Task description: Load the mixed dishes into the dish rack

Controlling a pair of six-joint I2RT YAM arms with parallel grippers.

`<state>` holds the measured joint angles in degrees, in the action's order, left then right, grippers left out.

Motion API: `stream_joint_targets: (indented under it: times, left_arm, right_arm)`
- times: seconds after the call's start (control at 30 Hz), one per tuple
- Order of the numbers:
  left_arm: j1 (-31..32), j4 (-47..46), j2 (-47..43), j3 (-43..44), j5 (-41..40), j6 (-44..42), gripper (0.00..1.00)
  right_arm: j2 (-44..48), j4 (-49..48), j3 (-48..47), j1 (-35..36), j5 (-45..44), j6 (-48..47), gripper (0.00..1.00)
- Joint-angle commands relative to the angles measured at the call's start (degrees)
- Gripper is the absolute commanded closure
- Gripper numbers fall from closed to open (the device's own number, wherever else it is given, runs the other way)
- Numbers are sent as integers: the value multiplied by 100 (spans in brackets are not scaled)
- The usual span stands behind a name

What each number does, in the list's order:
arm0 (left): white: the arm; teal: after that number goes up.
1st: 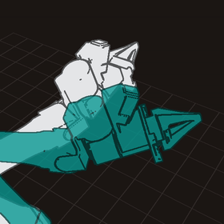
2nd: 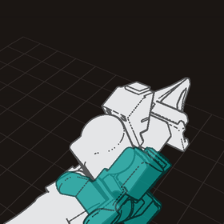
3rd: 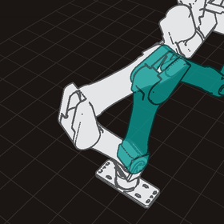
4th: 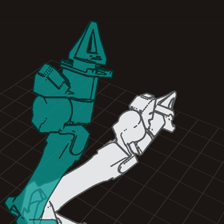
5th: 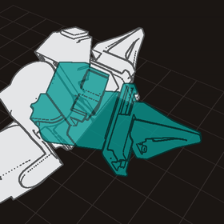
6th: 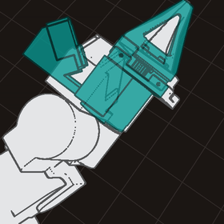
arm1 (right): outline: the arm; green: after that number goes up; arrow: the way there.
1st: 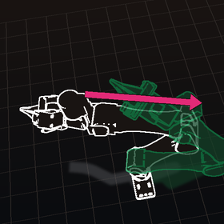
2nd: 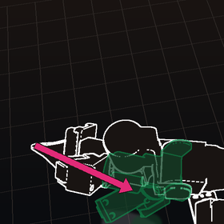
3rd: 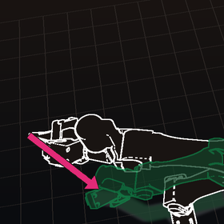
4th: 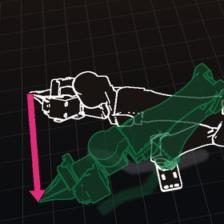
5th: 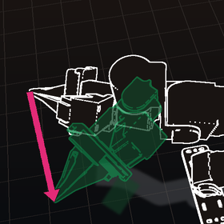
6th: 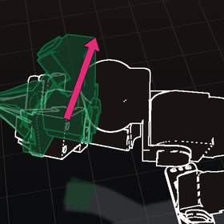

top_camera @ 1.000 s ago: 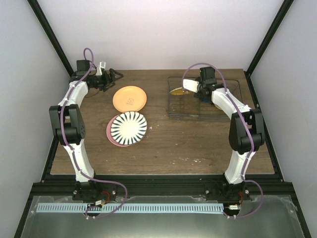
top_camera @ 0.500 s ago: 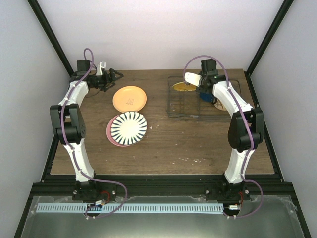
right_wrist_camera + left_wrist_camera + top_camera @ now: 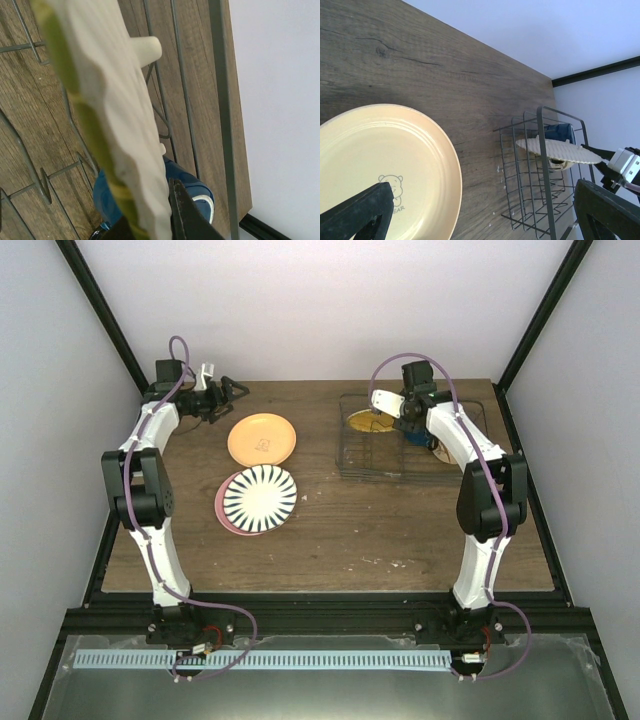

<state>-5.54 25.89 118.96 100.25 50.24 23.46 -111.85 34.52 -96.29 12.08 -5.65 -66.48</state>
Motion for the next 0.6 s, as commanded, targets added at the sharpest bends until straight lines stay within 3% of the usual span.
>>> stream_joint_targets:
  times: [0.0,0.33,0.57]
  left_arm:
    - [-11,29,182,238,80,-4,0]
    - [9,56,274,323,72,35,0]
    - [33,79,295,315,57,18,0]
  right_arm:
    - [-77,82,-188,-147,-471,43,93]
    - [-82,73,-166,-136,-496,19,65]
    - [0,30,-73,-106,-441,21,55]
